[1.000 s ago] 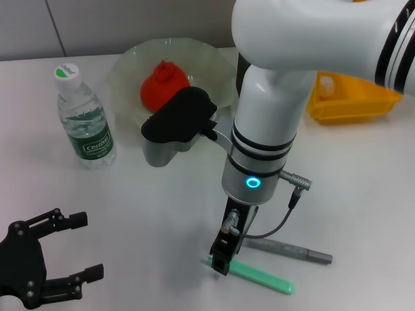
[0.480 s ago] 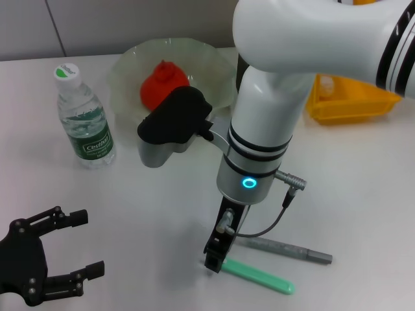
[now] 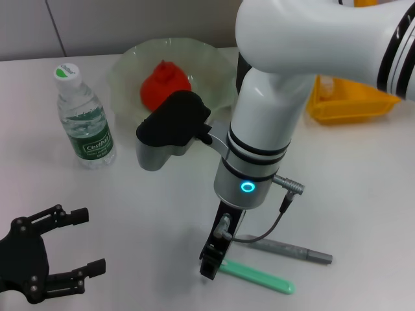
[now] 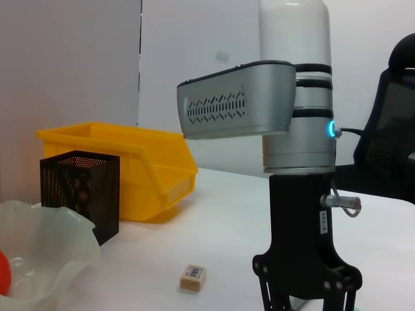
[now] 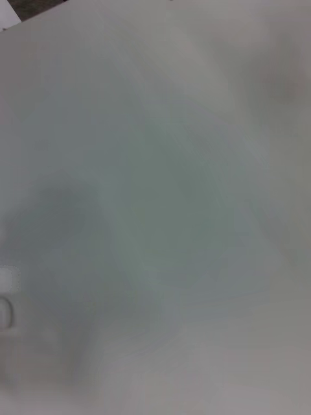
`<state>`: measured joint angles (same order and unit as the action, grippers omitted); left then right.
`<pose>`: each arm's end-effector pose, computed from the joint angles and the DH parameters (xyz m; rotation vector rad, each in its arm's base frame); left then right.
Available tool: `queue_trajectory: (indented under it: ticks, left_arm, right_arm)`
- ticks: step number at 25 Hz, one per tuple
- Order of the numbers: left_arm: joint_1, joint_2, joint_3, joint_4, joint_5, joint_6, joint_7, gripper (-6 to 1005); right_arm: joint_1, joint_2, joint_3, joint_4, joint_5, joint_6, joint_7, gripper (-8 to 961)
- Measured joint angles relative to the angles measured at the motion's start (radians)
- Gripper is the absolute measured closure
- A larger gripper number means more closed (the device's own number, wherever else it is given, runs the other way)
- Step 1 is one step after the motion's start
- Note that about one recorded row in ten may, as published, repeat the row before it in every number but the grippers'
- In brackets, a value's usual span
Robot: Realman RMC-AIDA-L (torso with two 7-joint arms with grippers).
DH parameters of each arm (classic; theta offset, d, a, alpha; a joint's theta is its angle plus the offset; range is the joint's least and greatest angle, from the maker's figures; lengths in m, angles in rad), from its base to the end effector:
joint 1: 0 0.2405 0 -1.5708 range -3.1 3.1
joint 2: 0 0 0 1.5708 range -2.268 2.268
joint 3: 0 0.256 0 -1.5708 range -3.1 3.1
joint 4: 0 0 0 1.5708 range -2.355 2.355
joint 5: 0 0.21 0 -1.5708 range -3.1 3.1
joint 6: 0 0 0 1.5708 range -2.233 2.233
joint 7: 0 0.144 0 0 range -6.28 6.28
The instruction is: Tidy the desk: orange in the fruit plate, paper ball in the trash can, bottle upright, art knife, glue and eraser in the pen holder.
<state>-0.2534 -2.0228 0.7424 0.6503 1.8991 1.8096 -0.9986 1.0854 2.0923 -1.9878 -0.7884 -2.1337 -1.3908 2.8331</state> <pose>-0.3164 0.2320 0.0219 -2.7588 -0.3248 -0.7922 0.1071 0.3223 -0.1315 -2.8509 0.9178 -0.9344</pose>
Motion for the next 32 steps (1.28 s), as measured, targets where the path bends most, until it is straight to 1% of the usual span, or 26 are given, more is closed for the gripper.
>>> queue_trajectory:
  ticks: [8, 15, 20, 22, 24, 25, 26, 27, 29, 30, 31, 32]
  left_arm:
    - [0.0, -0.001, 0.0, 0.0, 0.0, 0.0, 0.0, 138]
    - [-0.001, -0.001, 0.0, 0.0, 0.0, 0.0, 0.0, 138]
    - [-0.002, -0.002, 0.0, 0.0, 0.0, 0.0, 0.0, 138]
    - [-0.002, -0.002, 0.0, 0.0, 0.0, 0.0, 0.0, 138]
    - [-0.002, -0.002, 0.0, 0.0, 0.0, 0.0, 0.0, 138]
    - [-0.003, -0.002, 0.0, 0.0, 0.0, 0.0, 0.0, 138]
    - [-0.003, -0.002, 0.0, 0.0, 0.0, 0.0, 0.0, 138]
    - [-0.003, -0.002, 0.0, 0.0, 0.0, -0.001, 0.0, 138]
    - [-0.003, -0.003, 0.0, -0.001, 0.0, -0.001, 0.0, 138]
    - [-0.003, -0.003, 0.0, -0.001, 0.0, -0.001, 0.0, 138]
    - [-0.003, -0.003, 0.0, -0.001, 0.0, -0.001, 0.0, 138]
    - [-0.003, -0.004, 0.0, -0.001, 0.0, -0.002, 0.0, 138]
  right_arm:
    - [-0.004, 0.0, -0.005, 0.002, -0.004, 0.0, 0.0, 544]
    - [-0.005, 0.0, -0.043, -0.004, -0.006, 0.015, 0.001, 544]
    - [-0.022, -0.002, -0.026, -0.027, -0.007, 0.01, 0.001, 737]
    - [-0.029, -0.005, -0.015, -0.042, -0.011, 0.001, 0.001, 752]
    - [-0.052, -0.01, 0.037, -0.082, -0.037, -0.03, 0.0, 767]
    - [-0.086, -0.012, 0.124, -0.143, -0.098, -0.078, -0.004, 775]
    - [-0.112, -0.012, 0.182, -0.186, -0.146, -0.114, -0.007, 775]
    - [-0.112, -0.012, 0.182, -0.186, -0.146, -0.114, -0.007, 775]
    - [-0.161, -0.013, 0.295, -0.28, -0.231, -0.178, -0.018, 775]
    - [-0.204, -0.013, 0.412, -0.374, -0.289, -0.24, -0.044, 775]
    - [-0.204, -0.013, 0.412, -0.374, -0.289, -0.24, -0.044, 775]
    - [-0.243, -0.016, 0.534, -0.46, -0.326, -0.29, -0.086, 775]
